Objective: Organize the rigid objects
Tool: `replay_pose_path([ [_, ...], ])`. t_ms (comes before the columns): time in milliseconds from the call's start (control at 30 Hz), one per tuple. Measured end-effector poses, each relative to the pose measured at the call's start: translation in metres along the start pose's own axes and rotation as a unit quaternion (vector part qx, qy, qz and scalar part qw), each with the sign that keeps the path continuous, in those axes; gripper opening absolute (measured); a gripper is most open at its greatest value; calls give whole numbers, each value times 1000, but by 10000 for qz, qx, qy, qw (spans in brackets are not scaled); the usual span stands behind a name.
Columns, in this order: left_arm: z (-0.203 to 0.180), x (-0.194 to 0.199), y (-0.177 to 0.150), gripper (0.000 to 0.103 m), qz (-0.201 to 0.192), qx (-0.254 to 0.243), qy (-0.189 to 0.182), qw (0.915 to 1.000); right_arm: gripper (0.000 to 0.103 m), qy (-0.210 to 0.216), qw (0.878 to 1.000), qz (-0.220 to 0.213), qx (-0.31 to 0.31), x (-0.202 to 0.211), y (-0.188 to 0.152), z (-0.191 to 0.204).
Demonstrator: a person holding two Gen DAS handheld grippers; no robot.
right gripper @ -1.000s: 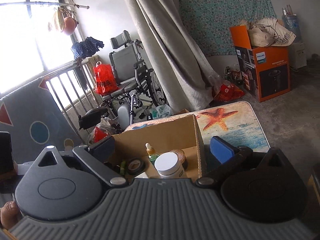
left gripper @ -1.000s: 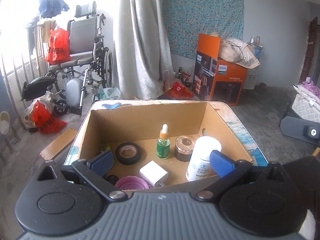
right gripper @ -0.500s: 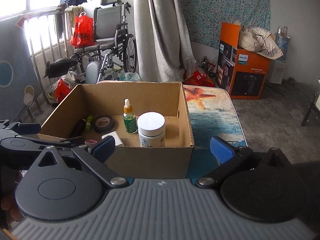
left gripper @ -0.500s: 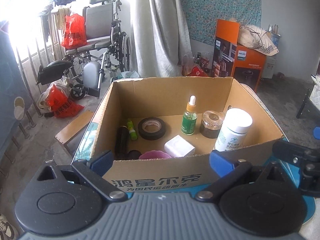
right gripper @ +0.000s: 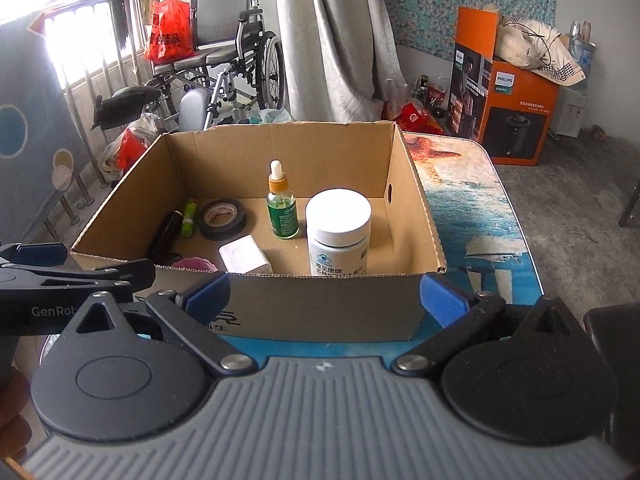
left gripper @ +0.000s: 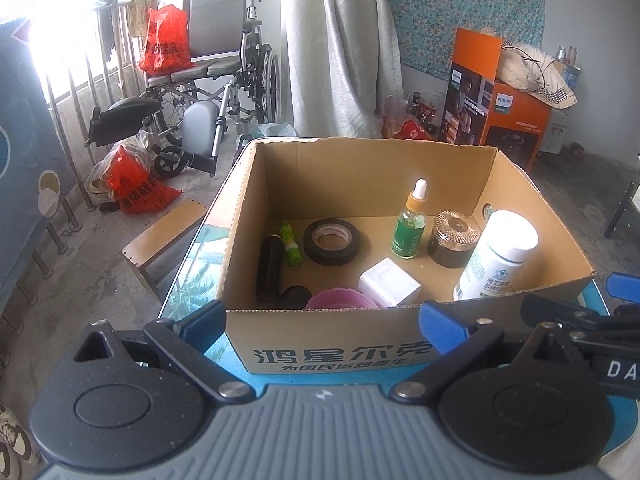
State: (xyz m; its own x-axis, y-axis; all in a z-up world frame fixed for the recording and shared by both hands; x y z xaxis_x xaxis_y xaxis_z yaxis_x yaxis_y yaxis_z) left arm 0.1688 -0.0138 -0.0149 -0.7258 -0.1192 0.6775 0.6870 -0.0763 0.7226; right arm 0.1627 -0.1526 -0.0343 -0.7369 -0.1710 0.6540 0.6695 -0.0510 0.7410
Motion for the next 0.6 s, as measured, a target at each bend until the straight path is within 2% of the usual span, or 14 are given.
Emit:
replay_pose_path([
  [600,0,-2,4,103,-56,-70,90,9999,102,10,9999,21,-147,-8,2,-6],
])
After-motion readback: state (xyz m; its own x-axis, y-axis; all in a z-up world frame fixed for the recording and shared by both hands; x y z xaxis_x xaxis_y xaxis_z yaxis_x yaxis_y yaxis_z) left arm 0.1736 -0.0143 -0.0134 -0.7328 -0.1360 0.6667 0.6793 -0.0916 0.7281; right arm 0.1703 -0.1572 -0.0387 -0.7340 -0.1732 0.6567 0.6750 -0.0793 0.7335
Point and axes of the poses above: each gripper's, at about its wrist camera, not at the fingertips, and x roughly against the way its jaws point, z to its left, y to its top, the point moved 8 cm from there along -x, roughly the way its jaws point, and after that the axes turned 11 degrees about y, right-handed, at the moved point
